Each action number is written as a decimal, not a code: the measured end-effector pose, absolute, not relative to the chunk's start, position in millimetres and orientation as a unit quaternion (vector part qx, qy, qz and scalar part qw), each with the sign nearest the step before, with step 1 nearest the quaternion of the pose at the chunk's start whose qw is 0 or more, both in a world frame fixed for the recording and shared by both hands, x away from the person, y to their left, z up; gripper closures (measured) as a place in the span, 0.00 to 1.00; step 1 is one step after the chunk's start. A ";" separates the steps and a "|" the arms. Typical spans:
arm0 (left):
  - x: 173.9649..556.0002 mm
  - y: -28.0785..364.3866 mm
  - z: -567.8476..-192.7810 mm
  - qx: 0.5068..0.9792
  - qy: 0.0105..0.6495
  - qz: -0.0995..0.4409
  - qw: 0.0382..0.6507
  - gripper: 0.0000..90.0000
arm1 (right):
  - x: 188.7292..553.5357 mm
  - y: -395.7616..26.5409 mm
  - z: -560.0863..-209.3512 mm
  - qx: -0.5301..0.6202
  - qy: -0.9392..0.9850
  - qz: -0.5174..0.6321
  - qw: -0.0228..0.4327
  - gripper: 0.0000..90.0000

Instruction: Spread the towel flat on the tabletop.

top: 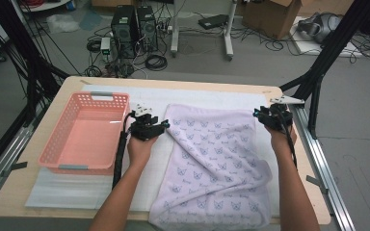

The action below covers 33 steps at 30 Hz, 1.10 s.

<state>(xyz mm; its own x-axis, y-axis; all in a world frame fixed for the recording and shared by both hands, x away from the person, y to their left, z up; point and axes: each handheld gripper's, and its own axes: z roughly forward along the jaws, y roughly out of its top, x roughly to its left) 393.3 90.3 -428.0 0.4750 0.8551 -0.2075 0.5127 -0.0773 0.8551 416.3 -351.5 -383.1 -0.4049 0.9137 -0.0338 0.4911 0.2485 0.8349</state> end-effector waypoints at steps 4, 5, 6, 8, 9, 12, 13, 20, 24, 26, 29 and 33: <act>388.4 83.1 -427.4 0.735 0.461 0.170 0.468 0.55 | 398.5 -354.4 -394.4 0.461 0.769 0.382 0.223 0.66; 387.5 81.7 -426.0 0.734 0.458 0.170 0.472 0.55 | 394.5 -354.4 -398.4 0.458 0.777 0.376 0.213 0.66; 386.7 80.3 -424.9 0.732 0.456 0.169 0.477 0.55 | 391.3 -353.9 -403.0 0.457 0.784 0.368 0.203 0.65; 385.7 77.9 -424.1 0.731 0.454 0.166 0.481 0.55 | 389.4 -349.7 -411.5 0.462 0.803 0.335 0.172 0.63; 385.3 76.7 -424.2 0.732 0.454 0.162 0.482 0.55 | 387.6 -346.6 -415.5 0.455 0.813 0.321 0.173 0.64; 382.4 72.3 -423.4 0.739 0.446 0.155 0.480 0.55 | 385.5 -339.4 -428.3 0.447 0.831 0.283 0.173 0.82; 381.5 71.4 -422.9 0.743 0.442 0.155 0.477 0.55 | 385.6 -338.8 -431.3 0.442 0.837 0.270 0.178 0.87; 377.8 66.8 -429.2 0.767 0.431 0.132 0.456 0.59 | 393.1 -358.7 -428.9 0.497 0.770 0.256 0.305 0.98; 371.9 65.6 -440.5 0.770 0.431 0.124 0.454 0.61 | 393.1 -361.8 -427.2 0.519 0.749 0.285 0.300 0.86; 371.8 63.1 -446.2 0.778 0.430 0.122 0.442 0.59 | 388.5 -362.4 -425.4 0.517 0.744 0.298 0.301 0.81; 370.3 53.2 -450.7 0.785 0.425 0.125 0.433 0.51 | 379.7 -367.4 -423.1 0.521 0.735 0.325 0.288 0.77; 364.3 38.4 -451.1 0.804 0.397 0.168 0.409 0.58 | 366.4 -373.2 -423.4 0.519 0.730 0.351 0.273 0.75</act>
